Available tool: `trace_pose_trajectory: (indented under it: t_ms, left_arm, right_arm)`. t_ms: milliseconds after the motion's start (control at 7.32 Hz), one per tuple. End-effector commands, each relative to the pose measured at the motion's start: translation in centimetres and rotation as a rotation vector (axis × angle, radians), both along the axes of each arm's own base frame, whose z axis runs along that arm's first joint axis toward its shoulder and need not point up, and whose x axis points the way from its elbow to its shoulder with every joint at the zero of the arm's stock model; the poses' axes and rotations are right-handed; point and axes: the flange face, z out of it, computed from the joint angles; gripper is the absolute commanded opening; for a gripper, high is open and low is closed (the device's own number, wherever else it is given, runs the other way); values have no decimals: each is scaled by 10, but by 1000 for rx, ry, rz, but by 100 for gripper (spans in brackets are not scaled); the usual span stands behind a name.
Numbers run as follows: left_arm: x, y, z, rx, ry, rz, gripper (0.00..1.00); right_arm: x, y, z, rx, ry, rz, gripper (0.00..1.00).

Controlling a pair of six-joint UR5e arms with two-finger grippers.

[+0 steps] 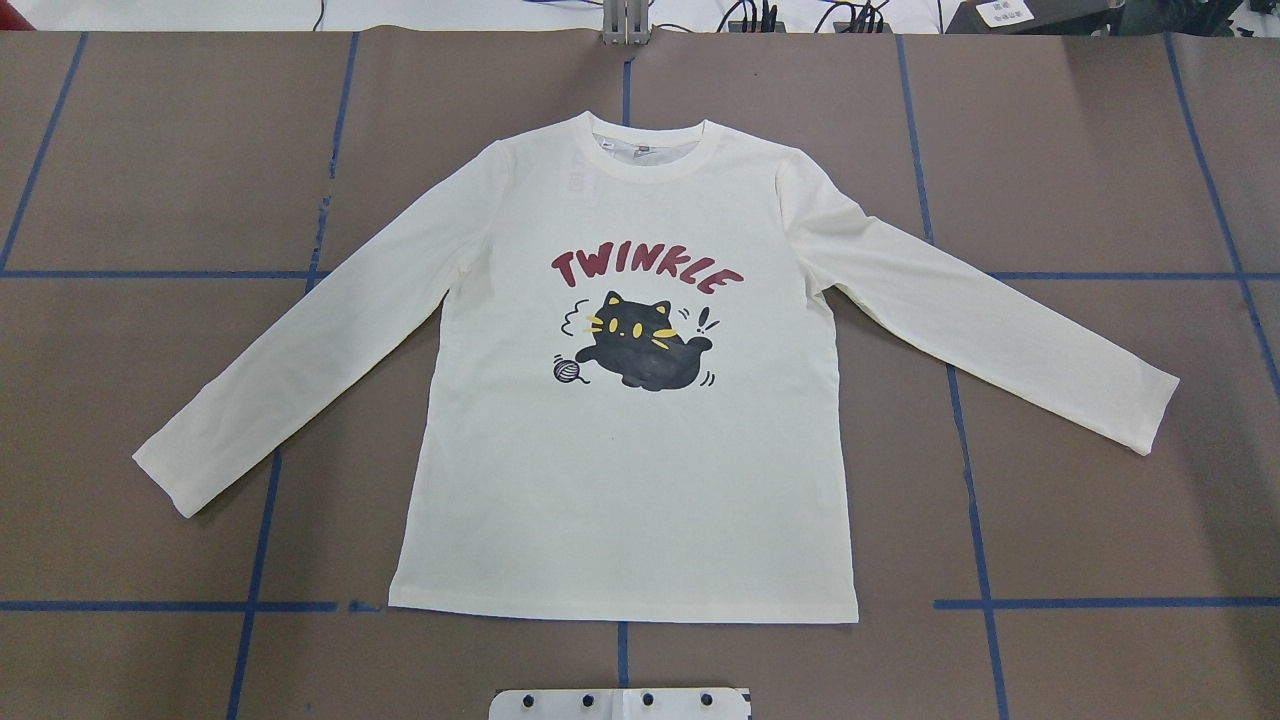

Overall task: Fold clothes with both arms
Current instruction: 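Move the right gripper toward the sleeve nearest it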

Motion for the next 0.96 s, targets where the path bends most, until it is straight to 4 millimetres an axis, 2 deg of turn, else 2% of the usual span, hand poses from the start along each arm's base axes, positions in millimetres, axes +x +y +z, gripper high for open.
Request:
trace_pose_trajectory:
  t_ms: [0,273,410,547,683,820]
  left_arm:
    - [0,-1,-3,15,-1,-1,100]
    - [-1,-3,-18,51,-15,2,100]
    - [-1,-5,-30,89,-16,0,100]
    - [0,-14,-50,160,-4,0,100]
    - [-3,-51,-86,306,-29,-3,100]
    - [-5,-73,-121,421,-34,-6,100]
  right_arm:
    - [0,-2,-2,7,0,-2,100]
    - [0,-21,-22,51,-5,1,100]
    - [-1,-39,-37,88,-10,-1,100]
    - [-3,-65,-68,181,-42,0,100]
    - [-2,-85,-95,311,-38,0,100]
    - [-2,-97,-95,344,-46,2,100]
